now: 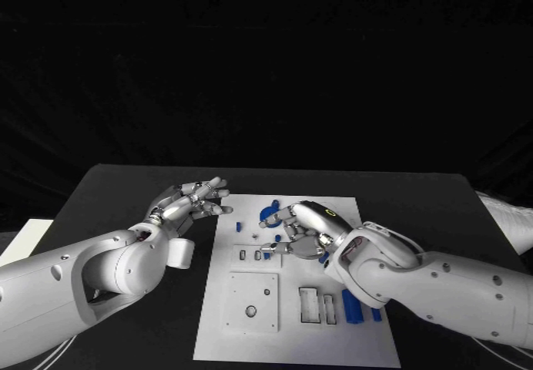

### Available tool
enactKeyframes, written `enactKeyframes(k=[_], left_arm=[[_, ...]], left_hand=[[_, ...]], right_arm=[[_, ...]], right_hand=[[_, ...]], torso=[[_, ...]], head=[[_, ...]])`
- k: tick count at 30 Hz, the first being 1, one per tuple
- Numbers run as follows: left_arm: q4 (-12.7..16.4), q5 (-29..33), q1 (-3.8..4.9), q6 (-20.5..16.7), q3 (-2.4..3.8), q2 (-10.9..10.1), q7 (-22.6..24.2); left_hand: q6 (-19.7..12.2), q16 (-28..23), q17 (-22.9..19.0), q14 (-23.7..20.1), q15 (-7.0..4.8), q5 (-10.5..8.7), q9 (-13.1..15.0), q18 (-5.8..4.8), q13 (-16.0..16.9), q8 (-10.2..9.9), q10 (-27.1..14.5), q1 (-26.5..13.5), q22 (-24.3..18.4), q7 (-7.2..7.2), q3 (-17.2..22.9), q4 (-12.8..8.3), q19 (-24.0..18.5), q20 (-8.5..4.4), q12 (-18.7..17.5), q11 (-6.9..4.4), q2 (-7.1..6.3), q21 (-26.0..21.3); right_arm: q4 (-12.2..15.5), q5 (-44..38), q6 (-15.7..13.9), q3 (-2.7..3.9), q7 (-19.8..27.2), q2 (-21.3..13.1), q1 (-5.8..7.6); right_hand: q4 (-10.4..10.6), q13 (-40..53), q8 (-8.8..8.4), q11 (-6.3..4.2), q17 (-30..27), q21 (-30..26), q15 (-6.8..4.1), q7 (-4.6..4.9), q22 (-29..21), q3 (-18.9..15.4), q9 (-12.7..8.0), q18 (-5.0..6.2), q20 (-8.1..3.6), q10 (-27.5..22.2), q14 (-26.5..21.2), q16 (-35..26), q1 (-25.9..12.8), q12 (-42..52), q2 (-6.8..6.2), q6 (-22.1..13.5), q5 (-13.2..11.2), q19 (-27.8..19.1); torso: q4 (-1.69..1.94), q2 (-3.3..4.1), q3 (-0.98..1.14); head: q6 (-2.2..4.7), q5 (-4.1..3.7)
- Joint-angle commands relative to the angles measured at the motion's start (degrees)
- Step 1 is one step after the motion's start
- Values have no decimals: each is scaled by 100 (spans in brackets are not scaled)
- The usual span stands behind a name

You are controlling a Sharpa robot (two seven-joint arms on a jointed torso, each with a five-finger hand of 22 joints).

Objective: Assemble the parts on the task board

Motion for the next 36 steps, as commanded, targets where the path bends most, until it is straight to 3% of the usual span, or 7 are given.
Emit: enactKeyframes(k=[1, 4, 9, 13, 22, 26, 36], left_arm=[[-66, -733, 3, 96, 1, 37, -598], [-134, -1110, 5, 113, 0, 63, -1103], [-247, -1991, 23, 271, 1, 142, -2288], [-385, -2840, 141, 822, 2, 305, -3593], [-604, -4726, 405, 2237, 1, 763, -5901], [-786, -5171, 511, 2278, -2, 1039, -6256], [-1040, -5671, 666, 2334, -44, 1553, -6655]], left_hand=[[74, 1261, 1037, 246, -131, -31, 7, 24, 122, 2, 398, -56, 193, -116, 97, 23, 314, -138, 191, -136, -86, 358], [187, 4372, 4119, 577, -306, -30, 25, -19, 488, 21, 749, -146, 663, -257, 146, 73, 886, -315, 645, -263, -174, 1181], [322, 6492, 6588, 951, -361, -47, 118, -455, 2025, 260, 526, -487, 4488, -404, -84, 242, 1666, -479, 2500, -407, -247, 4427], [374, 6572, 6711, 992, -403, -61, 323, -505, 3847, 690, 160, -919, 5185, -449, -375, 674, 1589, -446, 4466, -447, -123, 5014], [193, 6572, 6711, 992, -525, -138, 887, -602, 4499, 1567, 28, -1241, 5791, -587, -857, 774, 1801, -556, 5218, -568, -4, 5364], [21, 6572, 6711, 992, -523, -326, 1171, -567, 4073, 1976, -322, -1401, 5632, -611, -1151, 777, 1746, -575, 4897, -588, 45, 5267], [-380, 6572, 6711, 992, -648, -387, 2079, -685, 5170, 3187, 374, -1285, 6330, -771, -1660, 780, 1962, -664, 5944, -725, 240, 5677]], right_arm=[[195, 1134, -131, 27, 691, -249, 142], [367, 1746, -87, 43, 817, -596, 333], [370, 2772, -116, 53, 944, -1063, 672], [107, 3250, -157, 52, 959, -1253, 874], [-285, 3494, -148, 46, 813, -1386, 1008], [-302, 3390, -260, 20, 581, -1412, 1020], [-366, 3184, -274, -96, 244, -1343, 1021]], right_hand=[[20, 92, 16, 0, 1340, -37, 55, -3, -6, -42, 7, 12, 36, -52, 558, 0, 43, -35, 9, -36, 31, 12], [25, 86, 21, 0, 1329, -41, 57, -2, -11, -66, 10, 13, 37, -58, 555, -6, 51, -39, 15, -35, 84, 9], [27, 74, 26, -2, 1310, -52, 55, -2, -31, -84, 12, 18, 39, -68, 550, -18, 81, -47, 56, -36, 168, 0], [29, 65, 28, -2, 1276, -66, 55, -2, -58, -91, 13, 23, 39, -74, 542, -37, 93, -55, 82, -36, 210, -10], [21, 50, 33, -3, 1236, -89, 53, -2, -99, -115, 14, 31, 37, -82, 532, -60, 129, -62, 120, -33, 343, -26], [25, 8, 34, -7, 1126, -151, 49, -4, -214, -138, 14, 54, 34, -109, 504, -125, 149, -109, 159, -35, 517, -71], [25, -4, 34, -7, 1069, -184, 49, -3, -279, -140, 14, 67, 34, -118, 490, -158, 150, -124, 160, -35, 521, -95]], torso=[[-14, -39, 25], [-57, -68, 45], [-108, -136, 93], [-123, -185, 126], [-125, -238, 191], [-96, -273, 200], [-84, -275, 207]], head=[[3, 30], [11, 44], [18, 93], [2, 128], [-72, 183], [-113, 137], [-169, 214]])
